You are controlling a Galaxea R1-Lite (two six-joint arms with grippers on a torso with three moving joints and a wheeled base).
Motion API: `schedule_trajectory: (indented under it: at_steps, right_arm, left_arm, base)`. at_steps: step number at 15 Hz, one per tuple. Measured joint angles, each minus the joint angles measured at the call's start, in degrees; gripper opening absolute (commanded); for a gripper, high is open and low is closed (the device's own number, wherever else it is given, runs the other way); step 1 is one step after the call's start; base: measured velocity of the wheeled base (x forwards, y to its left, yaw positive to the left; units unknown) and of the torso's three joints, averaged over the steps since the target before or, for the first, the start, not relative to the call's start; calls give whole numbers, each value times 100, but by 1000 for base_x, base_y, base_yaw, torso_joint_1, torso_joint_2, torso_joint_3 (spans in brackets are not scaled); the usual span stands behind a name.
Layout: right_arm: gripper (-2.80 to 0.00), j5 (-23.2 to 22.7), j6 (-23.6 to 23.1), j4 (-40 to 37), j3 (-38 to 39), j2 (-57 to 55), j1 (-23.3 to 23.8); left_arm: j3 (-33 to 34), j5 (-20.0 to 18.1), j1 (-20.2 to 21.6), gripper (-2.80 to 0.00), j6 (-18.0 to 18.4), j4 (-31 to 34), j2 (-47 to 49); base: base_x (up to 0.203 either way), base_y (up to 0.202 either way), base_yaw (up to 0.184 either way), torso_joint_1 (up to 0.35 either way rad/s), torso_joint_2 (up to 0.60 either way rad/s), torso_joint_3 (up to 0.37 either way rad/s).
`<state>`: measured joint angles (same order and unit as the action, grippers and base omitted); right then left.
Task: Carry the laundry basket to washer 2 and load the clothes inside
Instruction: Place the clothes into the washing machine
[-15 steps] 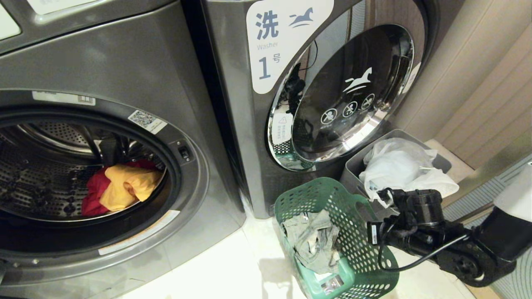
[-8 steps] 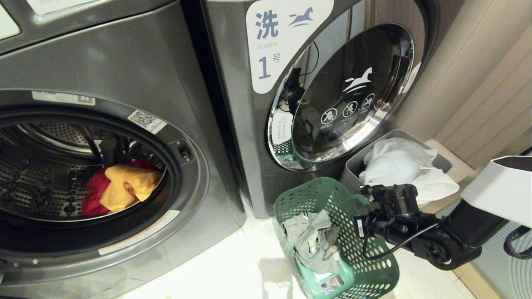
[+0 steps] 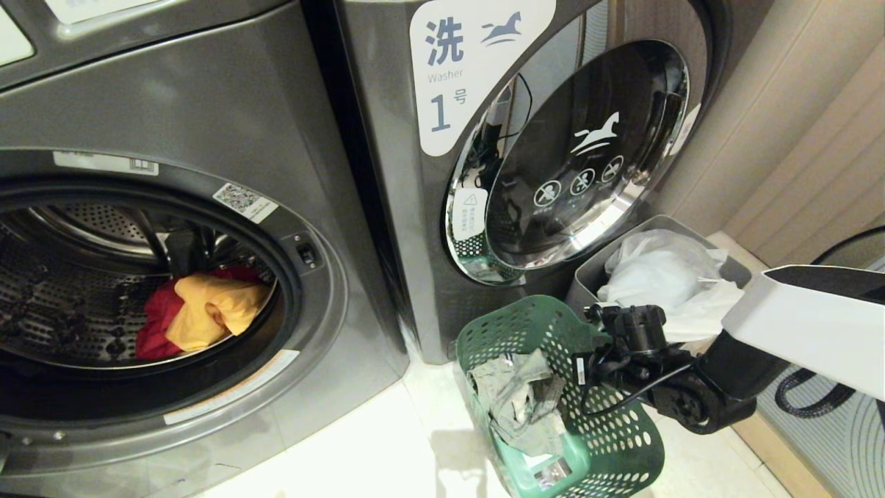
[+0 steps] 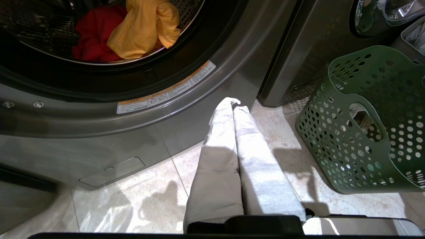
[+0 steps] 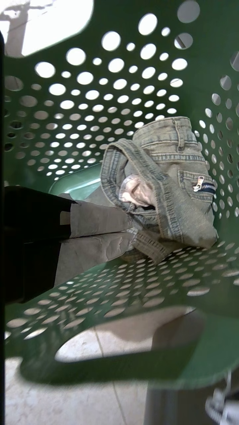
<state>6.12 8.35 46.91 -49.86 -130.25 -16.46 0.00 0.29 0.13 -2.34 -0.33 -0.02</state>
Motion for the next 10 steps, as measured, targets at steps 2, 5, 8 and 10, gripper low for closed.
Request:
schedule_trajectory:
  at_steps: [2,5,8,10]
  right_arm:
    - [-280,0,5,-80,-216,-201,-21]
    - [-280,-1,60,-422,-434,-402,-32]
    - [-280,5,180,-439,-591,-454,114]
    - [-280,-15,188,-578,-668,-453,429]
  left_arm:
    - [0,0,2,-280,0,0,0]
    - [0,1,2,-280,2,2,0]
    - [0,1,0,-280,1,1,0]
    - [0,0,0,-280,2,0,0]
  base:
    - [0,0,0,0,0,0]
    - [0,0,0,0,0,0]
    - [0,0,0,0,0,0]
    - [0,0,0,0,0,0]
